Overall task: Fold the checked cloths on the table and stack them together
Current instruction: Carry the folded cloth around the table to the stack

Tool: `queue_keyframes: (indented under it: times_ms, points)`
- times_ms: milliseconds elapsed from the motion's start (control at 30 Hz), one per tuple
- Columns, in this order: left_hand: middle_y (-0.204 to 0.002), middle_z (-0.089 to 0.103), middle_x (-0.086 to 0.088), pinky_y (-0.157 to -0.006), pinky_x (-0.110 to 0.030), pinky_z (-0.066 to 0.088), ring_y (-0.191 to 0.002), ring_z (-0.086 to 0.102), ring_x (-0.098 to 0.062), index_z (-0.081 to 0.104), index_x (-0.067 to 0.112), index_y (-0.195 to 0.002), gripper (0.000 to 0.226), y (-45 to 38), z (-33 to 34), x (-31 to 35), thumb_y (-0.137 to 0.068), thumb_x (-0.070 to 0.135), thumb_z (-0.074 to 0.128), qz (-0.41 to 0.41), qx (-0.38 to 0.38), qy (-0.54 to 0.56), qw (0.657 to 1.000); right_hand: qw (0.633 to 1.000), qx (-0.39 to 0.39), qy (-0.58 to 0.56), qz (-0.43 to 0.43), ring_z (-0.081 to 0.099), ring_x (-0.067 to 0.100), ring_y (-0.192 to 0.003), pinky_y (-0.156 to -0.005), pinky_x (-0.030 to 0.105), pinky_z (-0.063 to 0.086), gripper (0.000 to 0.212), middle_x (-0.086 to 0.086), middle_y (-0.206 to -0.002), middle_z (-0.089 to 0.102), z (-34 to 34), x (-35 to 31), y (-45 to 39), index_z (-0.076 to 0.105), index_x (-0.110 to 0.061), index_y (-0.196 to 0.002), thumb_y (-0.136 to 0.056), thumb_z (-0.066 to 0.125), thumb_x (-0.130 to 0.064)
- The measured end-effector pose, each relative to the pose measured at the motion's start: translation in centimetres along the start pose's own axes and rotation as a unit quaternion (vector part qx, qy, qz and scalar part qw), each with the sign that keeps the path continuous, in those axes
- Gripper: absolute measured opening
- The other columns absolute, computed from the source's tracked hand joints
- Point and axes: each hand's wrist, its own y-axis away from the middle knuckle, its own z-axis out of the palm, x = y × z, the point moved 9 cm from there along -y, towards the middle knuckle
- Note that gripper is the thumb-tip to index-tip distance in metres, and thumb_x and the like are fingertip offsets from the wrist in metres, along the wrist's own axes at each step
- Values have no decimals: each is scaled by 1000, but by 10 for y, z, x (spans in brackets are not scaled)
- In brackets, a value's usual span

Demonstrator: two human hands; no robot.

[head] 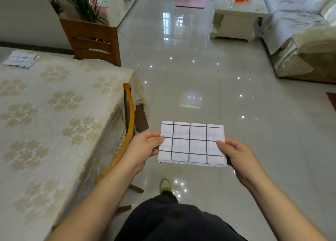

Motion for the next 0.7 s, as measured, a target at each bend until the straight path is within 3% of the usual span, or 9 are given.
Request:
queue_keyframes:
  times_ms: [167,267,367,467,600,700]
  points:
    - [-91,77,-8,-65,-24,58,-79,74,-19,68,4,-106,16,-62,-20,47,-92,11,64,5,30,2,1000,1000,-20,20,-2,73,24,-89,-83,36,56,17,10,-97,76,35,-45,-72,72,-6,-98,-95,60,-17]
    - [-92,77,-9,-64,-25,58,-78,75,-19,67,7,-105,13,-95,-30,70,-93,12,64,-2,38,-9,999,1000,-15,22,-7,72,22,-85,-76,33,53,15,9,-94,76,48,-69,-113,73,-8,-93,-93,61,-17]
    - [-93,77,-5,-75,-34,60,-81,74,-21,68,14,-107,16,-128,-34,91,-93,21,65,1,34,-60,998,1000,-5,16,-6,72,21,-84,-73,31,53,14,7,-92,77,54,-86,-151,73,-8,-96,-93,62,-16]
    - [-84,75,-6,-58,-23,53,-62,67,-10,68,9,-109,18,-167,-34,107,-94,18,63,-6,39,-60,997,1000,-20,11,9,72,19,-77,-64,26,54,14,10,-89,77,60,-98,-192,72,-4,-96,-93,61,-12]
    - [-89,77,-9,-66,-25,59,-78,74,-20,66,2,-108,18,-225,-25,123,-92,10,64,-32,60,-8,998,999,-43,11,19,72,22,-80,-65,27,56,15,11,-90,77,60,-122,-258,72,-3,-97,-93,60,-11]
    - [-91,77,-12,-63,-22,59,-74,73,-16,67,0,-107,17,-269,-13,142,-91,7,64,-42,74,23,996,998,-64,13,17,73,23,-79,-66,29,55,15,11,-89,77,60,-146,-312,73,-4,-95,-93,60,-11]
